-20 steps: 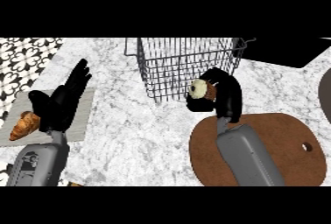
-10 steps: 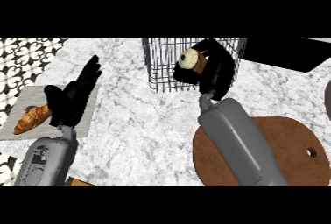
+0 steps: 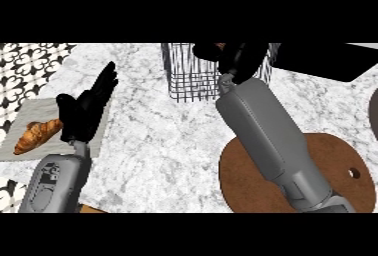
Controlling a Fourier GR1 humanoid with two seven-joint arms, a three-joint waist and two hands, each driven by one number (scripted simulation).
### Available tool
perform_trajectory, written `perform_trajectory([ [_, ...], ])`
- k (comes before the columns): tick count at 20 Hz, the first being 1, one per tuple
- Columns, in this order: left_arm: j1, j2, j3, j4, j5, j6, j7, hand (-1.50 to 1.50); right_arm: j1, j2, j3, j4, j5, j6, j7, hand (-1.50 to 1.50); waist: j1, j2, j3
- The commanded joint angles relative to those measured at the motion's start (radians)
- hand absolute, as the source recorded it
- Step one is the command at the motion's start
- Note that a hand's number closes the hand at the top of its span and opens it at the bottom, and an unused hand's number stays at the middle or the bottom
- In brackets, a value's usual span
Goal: Pick the cupcake from the cutting board and place it in the basket
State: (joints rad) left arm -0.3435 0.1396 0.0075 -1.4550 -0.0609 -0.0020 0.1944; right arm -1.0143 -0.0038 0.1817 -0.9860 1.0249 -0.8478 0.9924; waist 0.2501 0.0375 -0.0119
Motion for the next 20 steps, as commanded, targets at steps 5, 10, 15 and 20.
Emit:
perform_trajectory([
  [5,-0.01,-0.016,-0.001,0.018,-0.011,0.023,0.003,0.0,-0.217,0.004,-0.078,0.203,0.149,-0.065,0.234,1.5,-0.021,-0.001,-0.001],
  [10,-0.009,-0.005,0.004,0.017,-0.023,0.031,0.004,0.0,-0.33,0.004,-0.138,0.347,0.221,-0.001,0.307,1.5,-0.042,-0.004,0.0],
  [15,-0.037,0.004,0.02,0.02,-0.021,0.037,0.001,0.0,-0.372,0.004,-0.166,0.477,0.261,0.008,0.363,1.5,-0.041,0.008,0.001],
  [20,-0.041,-0.002,0.032,0.036,-0.009,0.04,0.009,0.0,-0.417,0.004,-0.206,0.567,0.274,-0.002,0.428,1.5,-0.06,0.006,0.004],
])
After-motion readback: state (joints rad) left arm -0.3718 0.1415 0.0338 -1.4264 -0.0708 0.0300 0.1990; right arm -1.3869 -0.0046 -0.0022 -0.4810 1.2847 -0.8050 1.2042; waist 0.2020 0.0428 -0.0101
